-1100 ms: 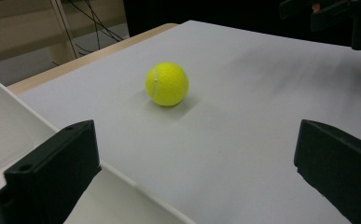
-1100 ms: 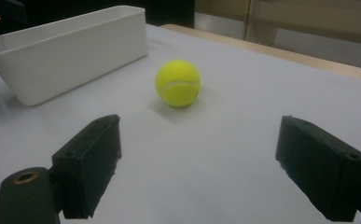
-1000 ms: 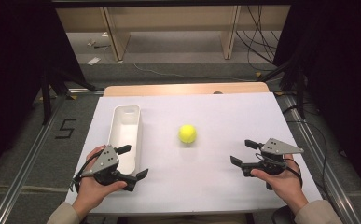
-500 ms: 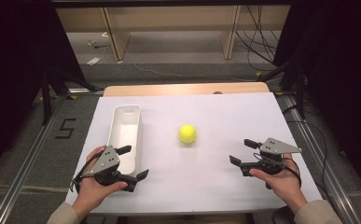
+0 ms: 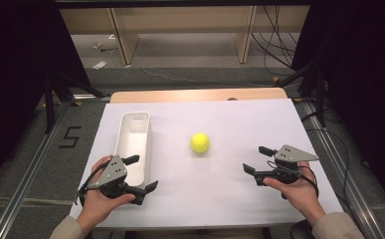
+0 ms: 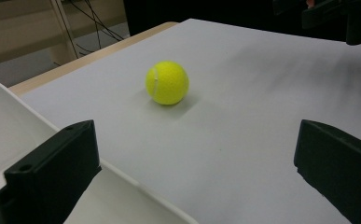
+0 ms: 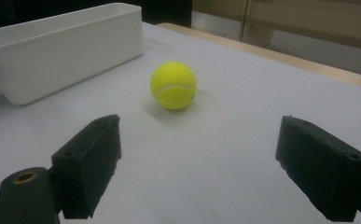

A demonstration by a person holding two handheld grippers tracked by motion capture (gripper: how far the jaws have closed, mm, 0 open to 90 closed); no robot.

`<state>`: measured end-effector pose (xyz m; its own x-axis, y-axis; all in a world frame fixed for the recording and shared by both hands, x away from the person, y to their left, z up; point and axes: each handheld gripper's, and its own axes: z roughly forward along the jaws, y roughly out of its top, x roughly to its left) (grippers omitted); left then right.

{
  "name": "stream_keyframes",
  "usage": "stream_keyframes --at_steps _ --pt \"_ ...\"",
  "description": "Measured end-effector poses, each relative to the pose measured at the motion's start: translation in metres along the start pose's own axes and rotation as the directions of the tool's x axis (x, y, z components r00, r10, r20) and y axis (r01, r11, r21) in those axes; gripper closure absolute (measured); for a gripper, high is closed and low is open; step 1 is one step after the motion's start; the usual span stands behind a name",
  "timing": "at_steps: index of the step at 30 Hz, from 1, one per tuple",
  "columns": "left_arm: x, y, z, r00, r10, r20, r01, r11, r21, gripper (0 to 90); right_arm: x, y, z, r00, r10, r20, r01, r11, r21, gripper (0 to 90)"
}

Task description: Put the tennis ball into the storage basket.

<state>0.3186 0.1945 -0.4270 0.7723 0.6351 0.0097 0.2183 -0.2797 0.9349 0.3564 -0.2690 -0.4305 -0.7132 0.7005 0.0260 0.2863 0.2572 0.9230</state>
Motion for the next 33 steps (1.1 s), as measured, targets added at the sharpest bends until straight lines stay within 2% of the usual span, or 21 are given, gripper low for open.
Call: stream_keyframes --at_steps 33 --pt "-0.001 0.001 0.0 1.0 0.003 0.003 -0.003 1.0 -0.005 0.0 -0.001 0.016 0.036 0.9998 -0.011 -0.017 0.011 1.0 0.003 14.8"
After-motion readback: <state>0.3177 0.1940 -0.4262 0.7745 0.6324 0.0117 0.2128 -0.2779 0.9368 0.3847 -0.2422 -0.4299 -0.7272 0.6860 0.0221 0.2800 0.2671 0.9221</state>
